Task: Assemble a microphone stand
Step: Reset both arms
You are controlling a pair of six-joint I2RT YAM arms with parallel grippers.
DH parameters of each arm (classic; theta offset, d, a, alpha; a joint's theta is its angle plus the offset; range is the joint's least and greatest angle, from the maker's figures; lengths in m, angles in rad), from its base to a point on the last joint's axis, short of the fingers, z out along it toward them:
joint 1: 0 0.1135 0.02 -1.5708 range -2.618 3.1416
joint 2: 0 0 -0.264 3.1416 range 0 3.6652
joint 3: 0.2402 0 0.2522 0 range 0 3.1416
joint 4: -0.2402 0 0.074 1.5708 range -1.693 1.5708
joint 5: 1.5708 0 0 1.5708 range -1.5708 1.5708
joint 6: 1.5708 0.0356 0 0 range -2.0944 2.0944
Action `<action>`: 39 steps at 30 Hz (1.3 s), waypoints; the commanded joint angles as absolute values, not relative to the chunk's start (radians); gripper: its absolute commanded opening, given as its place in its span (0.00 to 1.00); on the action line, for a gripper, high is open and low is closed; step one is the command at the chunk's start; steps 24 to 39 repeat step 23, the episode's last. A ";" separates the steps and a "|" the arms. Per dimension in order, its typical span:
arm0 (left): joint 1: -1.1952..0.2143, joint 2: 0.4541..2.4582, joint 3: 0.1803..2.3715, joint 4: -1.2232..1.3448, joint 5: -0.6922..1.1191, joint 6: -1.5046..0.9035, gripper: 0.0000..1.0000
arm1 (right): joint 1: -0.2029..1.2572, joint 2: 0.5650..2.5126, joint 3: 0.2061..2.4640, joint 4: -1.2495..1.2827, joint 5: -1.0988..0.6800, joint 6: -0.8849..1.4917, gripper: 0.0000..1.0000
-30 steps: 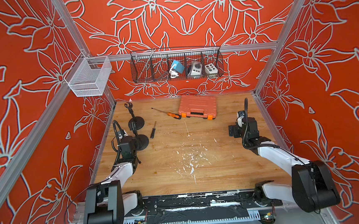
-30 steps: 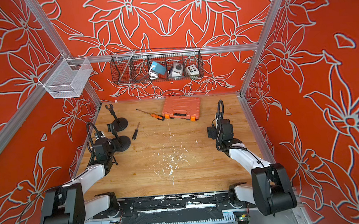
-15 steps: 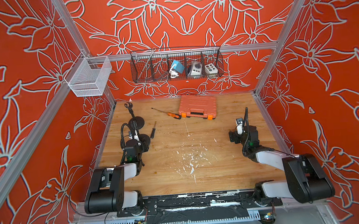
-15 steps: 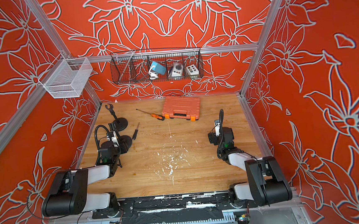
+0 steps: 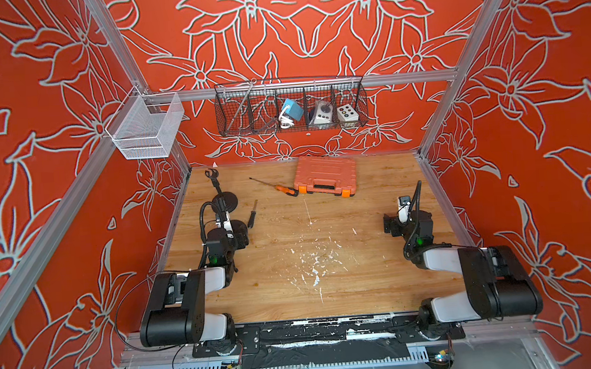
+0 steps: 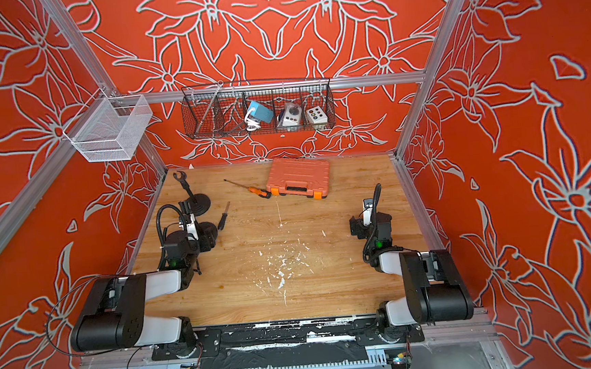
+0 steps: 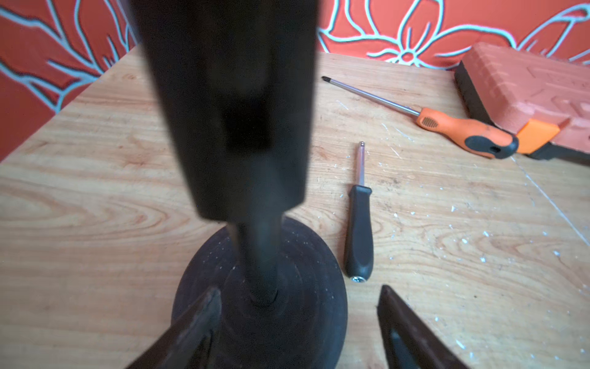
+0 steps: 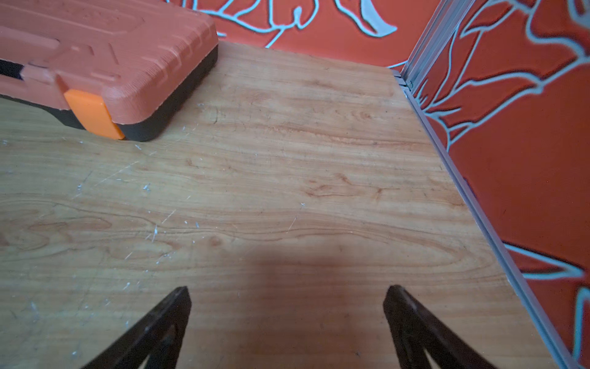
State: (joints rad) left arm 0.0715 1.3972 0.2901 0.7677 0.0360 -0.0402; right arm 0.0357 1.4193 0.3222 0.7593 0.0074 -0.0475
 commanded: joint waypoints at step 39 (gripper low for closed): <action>0.066 1.405 0.313 0.768 0.084 -0.006 0.99 | 0.029 1.414 0.318 0.815 -0.006 -0.037 0.98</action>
